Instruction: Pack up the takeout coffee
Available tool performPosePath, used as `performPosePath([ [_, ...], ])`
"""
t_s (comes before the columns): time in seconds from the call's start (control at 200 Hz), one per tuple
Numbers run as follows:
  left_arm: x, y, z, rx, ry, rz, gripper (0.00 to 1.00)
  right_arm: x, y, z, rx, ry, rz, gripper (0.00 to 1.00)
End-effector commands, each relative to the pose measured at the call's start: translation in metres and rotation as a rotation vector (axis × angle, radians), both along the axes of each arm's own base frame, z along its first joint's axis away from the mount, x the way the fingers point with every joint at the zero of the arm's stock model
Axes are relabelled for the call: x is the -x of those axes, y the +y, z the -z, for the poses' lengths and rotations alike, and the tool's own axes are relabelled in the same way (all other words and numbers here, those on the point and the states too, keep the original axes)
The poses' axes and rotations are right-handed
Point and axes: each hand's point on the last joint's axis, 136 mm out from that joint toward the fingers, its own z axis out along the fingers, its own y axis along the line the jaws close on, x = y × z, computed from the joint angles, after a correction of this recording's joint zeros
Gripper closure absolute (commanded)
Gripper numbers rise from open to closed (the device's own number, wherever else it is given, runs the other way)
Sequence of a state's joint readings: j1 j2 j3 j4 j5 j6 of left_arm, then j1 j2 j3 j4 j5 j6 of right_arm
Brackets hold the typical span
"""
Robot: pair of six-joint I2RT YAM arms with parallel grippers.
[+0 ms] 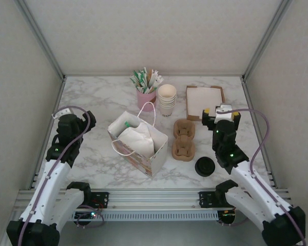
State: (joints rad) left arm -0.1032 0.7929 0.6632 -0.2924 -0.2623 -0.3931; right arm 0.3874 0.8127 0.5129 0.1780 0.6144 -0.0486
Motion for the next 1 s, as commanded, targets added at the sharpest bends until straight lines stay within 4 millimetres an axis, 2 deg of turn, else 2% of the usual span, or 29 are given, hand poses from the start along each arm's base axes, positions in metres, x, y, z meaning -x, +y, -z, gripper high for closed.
performPosePath([
  [0.0,-0.004,0.008,0.006,-0.067,-0.029,-0.028,0.00,-0.016,-0.021,0.018,-0.146,-0.070,0.044,0.01],
  [0.045,-0.006,0.008,0.009,-0.065,-0.050,-0.028,0.00,-0.018,-0.030,0.041,-0.160,-0.037,0.066,0.01],
  [0.075,-0.006,0.008,0.016,-0.066,-0.047,-0.030,0.00,-0.021,-0.033,0.050,-0.164,-0.023,0.066,0.01],
  [0.12,-0.008,0.008,0.016,-0.062,-0.085,-0.032,0.00,-0.024,-0.038,0.067,-0.163,0.008,0.073,0.01],
  [0.195,-0.009,0.011,0.026,-0.065,-0.096,-0.048,0.00,-0.029,-0.044,0.087,-0.162,0.040,0.097,0.01],
  [0.32,-0.011,0.021,0.047,-0.105,-0.031,-0.092,0.00,-0.035,-0.043,0.116,-0.121,0.101,0.075,0.01],
  [0.45,-0.016,0.033,0.061,-0.156,0.009,-0.156,0.00,-0.048,-0.040,0.129,-0.100,0.134,0.046,0.01],
  [0.586,-0.034,0.035,0.064,-0.203,0.058,-0.162,0.00,-0.058,-0.032,0.133,-0.135,0.166,-0.015,0.01],
  [0.736,-0.047,0.039,0.074,-0.276,0.042,-0.162,0.00,-0.060,-0.050,0.142,-0.238,0.105,0.035,0.01],
  [0.896,-0.054,0.025,0.097,-0.312,0.040,-0.055,0.00,-0.065,-0.031,0.151,-0.222,0.146,-0.081,0.01],
  [0.961,-0.055,0.026,0.091,-0.315,-0.003,-0.067,0.00,-0.069,-0.024,0.161,-0.216,0.169,-0.112,0.01],
  [0.996,-0.056,0.025,0.087,-0.315,-0.047,-0.062,0.00,-0.072,-0.022,0.158,-0.203,0.157,-0.114,0.01],
])
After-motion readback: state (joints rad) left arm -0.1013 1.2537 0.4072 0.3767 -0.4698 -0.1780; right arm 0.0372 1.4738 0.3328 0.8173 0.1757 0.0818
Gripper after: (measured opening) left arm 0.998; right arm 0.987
